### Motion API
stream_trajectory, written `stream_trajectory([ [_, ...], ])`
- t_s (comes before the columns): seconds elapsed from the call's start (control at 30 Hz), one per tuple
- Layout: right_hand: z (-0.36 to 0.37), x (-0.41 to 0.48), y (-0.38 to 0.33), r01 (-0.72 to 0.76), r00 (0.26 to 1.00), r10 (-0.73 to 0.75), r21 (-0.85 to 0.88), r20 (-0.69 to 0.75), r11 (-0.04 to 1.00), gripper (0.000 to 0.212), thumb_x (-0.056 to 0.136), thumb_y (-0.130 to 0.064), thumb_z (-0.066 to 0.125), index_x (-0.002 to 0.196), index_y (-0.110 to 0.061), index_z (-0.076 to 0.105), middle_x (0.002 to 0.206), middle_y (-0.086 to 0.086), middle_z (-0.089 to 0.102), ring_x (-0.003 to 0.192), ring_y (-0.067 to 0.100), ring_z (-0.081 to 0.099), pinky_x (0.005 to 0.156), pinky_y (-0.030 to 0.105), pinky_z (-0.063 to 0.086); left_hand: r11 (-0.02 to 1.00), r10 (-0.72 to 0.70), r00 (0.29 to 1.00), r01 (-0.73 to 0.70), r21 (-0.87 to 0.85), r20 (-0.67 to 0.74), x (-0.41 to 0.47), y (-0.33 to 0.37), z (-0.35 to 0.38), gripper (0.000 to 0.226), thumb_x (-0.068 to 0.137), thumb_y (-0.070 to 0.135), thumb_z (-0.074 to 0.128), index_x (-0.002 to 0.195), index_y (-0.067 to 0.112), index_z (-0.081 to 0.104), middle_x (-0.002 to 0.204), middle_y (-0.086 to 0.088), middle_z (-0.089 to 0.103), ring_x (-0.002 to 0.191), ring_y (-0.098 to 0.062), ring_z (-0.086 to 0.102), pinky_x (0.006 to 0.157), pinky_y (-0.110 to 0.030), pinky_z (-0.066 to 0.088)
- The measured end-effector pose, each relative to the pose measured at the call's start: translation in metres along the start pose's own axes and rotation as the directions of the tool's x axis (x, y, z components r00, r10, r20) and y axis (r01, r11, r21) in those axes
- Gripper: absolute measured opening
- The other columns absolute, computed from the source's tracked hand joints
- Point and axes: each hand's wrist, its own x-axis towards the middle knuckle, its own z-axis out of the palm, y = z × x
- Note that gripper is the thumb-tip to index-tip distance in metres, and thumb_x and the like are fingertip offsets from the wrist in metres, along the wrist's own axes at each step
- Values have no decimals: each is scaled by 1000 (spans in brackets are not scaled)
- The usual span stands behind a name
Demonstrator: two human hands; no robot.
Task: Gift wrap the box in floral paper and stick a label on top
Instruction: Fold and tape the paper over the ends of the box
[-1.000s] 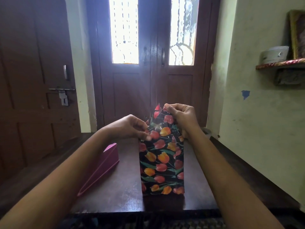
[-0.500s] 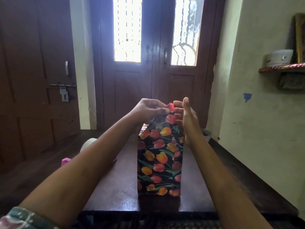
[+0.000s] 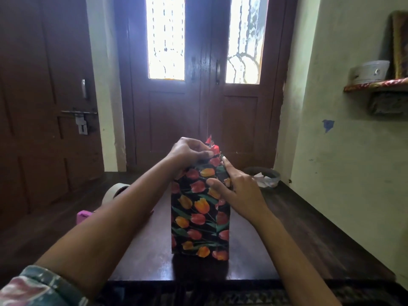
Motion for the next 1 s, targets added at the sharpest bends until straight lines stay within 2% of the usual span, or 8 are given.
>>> stream_trajectory([
  [0.1,2,-2,3,27,999,-28,-27,-41,999,107,68,-87,24,147,-15,25,109,5,67,103,19,63,85,36,51,998,-46,997,44,33,60,2,-4,-1,21,74,22,77,84,5,70,79,-10,69,72,-22,64,77,-39,55],
  [0.27,3,-2,8,35,997,-40,-70,-62,997,105,66,-90,16,148,-23,21,121,2,64,107,18,62,88,38,51,972,-132,986,109,207,104,6,-2,-2,27,74,29,77,88,7,71,77,-3,67,65,-14,61,59,-25,52],
  [0.4,-1,1,7,15,996,-12,28,-88,999,89,76,-82,9,145,-29,27,128,-2,59,108,14,61,88,29,50,943,-180,976,136,304,122,14,1,0,20,73,29,78,80,12,70,72,1,63,63,-10,58,54,-20,47],
  [0.57,-12,21,-1,23,997,-21,34,-76,999,61,79,-57,42,130,-24,50,134,-9,49,107,15,59,88,41,50,907,-197,973,134,400,122,19,2,-1,21,71,27,79,71,15,62,69,2,56,62,-10,51,55,-21,43],
  [0.67,-15,30,-3,-17,997,15,21,76,1000,67,79,-43,47,142,-25,34,143,-5,42,128,17,42,106,38,34,907,-231,967,176,383,103,22,1,-2,31,68,30,81,72,15,55,72,2,56,65,-12,51,57,-24,44],
  [0.77,-16,34,-3,-138,950,121,40,289,990,58,93,-36,41,147,-26,22,150,-1,35,136,18,32,108,37,29,917,-227,968,178,356,103,22,1,0,29,71,29,80,70,16,54,70,2,55,63,-12,51,55,-24,43],
  [0.9,-15,30,-8,-213,917,207,-18,342,977,55,88,-49,26,139,-34,39,145,-3,43,131,17,38,105,40,33,944,-211,974,179,277,88,22,-7,-6,16,76,15,75,72,14,59,72,0,58,63,-11,54,54,-22,45],
  [1.0,-17,28,-10,-238,915,239,-42,326,970,65,77,-53,20,133,-35,47,140,-6,48,127,16,42,104,41,35,989,-141,985,135,57,105,14,-14,-19,8,80,5,69,80,11,64,76,-2,60,66,-12,57,58,-22,49],
])
